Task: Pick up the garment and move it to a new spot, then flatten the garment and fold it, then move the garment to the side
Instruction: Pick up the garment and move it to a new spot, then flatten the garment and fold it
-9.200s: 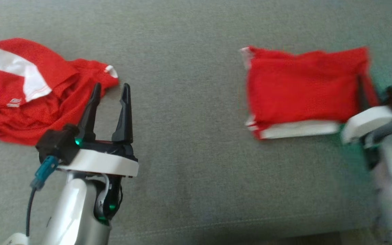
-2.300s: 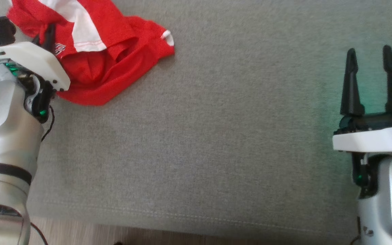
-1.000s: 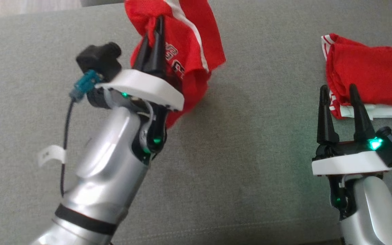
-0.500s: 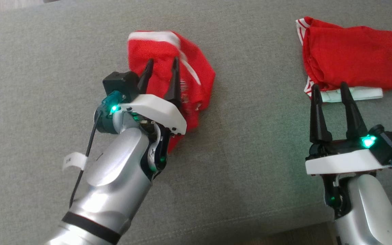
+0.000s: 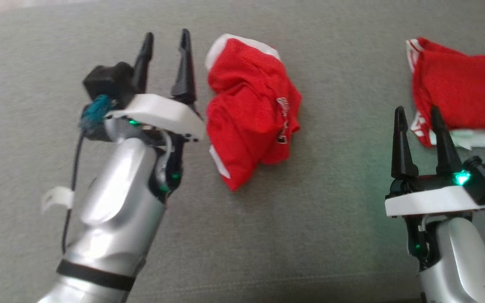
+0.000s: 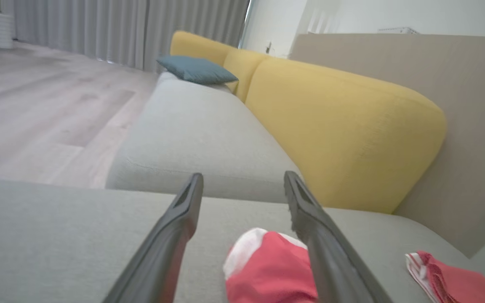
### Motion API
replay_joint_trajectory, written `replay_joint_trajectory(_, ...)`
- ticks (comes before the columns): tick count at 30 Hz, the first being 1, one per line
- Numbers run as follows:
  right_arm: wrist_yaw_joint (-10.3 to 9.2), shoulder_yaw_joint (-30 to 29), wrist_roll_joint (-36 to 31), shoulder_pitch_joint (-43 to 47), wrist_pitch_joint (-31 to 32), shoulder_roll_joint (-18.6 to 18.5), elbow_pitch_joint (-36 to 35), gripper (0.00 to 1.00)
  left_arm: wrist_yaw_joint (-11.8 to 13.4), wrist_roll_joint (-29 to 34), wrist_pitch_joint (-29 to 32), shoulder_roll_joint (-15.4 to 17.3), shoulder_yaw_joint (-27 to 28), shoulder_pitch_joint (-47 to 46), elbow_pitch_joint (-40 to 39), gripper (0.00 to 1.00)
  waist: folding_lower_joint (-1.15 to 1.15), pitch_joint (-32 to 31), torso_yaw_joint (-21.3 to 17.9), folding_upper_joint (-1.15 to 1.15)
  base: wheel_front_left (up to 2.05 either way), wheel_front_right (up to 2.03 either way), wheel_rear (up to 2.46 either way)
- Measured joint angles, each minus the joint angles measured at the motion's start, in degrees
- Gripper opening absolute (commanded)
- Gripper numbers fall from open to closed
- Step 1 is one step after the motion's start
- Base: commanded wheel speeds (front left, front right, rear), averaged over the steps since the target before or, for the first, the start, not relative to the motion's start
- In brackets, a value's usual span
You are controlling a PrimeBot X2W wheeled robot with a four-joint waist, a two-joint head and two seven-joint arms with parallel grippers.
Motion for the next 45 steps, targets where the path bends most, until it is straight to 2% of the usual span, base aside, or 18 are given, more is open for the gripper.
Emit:
replay_joint_trajectory(9,0.0,0.1,-1.0,0.7,0.0,0.0,3.9,1.0,-4.8,7.2,0.0,4.6,6.7,14.0,-5.4,1.0,0.0,-3.3,6.0,0.0,0.0,0.0,0.0)
replay_joint_trajectory(13,0.0,0.7,-1.2,1.3,0.0,0.0,5.0,1.0,-5.0,8.3,0.0,4.3,9.2,19.9,-8.5,1.0,0.0,-4.2,7.4,0.0,0.0,0.0,0.0)
replay_joint_trajectory(17,0.0,1.7,-1.4,2.8,0.0,0.0,6.5,1.0,-5.9,9.2,0.0,2.5,12.3,25.4,-11.2,1.0,0.0,-5.0,8.8,0.0,0.0,0.0,0.0)
replay_joint_trajectory(27,0.0,7.6,-1.7,2.1,1.6,0.0,9.9,1.0,-8.9,12.5,0.0,0.7,13.9,25.9,-11.6,1.0,0.0,-4.4,10.3,0.0,0.0,0.0,0.0)
replay_joint_trajectory(34,0.0,10.7,-1.3,-2.4,2.9,-0.1,14.6,1.0,-9.8,13.0,0.0,0.4,14.3,25.5,-10.6,1.0,0.0,-2.1,11.5,0.0,0.0,0.0,0.0)
replay_joint_trajectory(39,0.0,10.8,-2.2,-5.9,2.9,-0.1,19.2,1.0,-10.0,13.0,0.0,0.2,14.3,24.3,-10.1,1.0,0.0,-0.1,12.7,0.0,0.0,0.0,0.0)
replay_joint_trajectory(40,0.0,10.7,-2.5,-6.6,2.9,-0.1,20.1,0.93,-10.0,13.0,0.0,0.2,14.2,24.2,-10.1,1.0,0.0,0.2,12.9,0.0,0.0,0.0,0.0)
replay_joint_trajectory(41,0.0,10.4,-2.9,-7.2,2.9,-0.1,21.2,0.28,-10.0,12.9,0.0,0.1,14.1,24.2,-10.1,1.0,0.0,0.4,13.1,0.0,0.0,0.0,0.0)
replay_joint_trajectory(42,0.0,10.1,-3.2,-7.7,2.8,-0.1,22.2,0.0,-10.0,12.8,0.0,0.1,14.0,24.2,-10.0,1.0,0.0,0.6,13.3,0.0,0.0,0.0,0.0)
replay_joint_trajectory(45,0.0,8.3,-3.5,-9.1,2.2,-0.1,24.0,0.0,-9.8,12.8,0.0,0.1,13.8,24.2,-9.8,1.0,0.0,0.6,13.6,0.0,0.0,0.0,0.0)
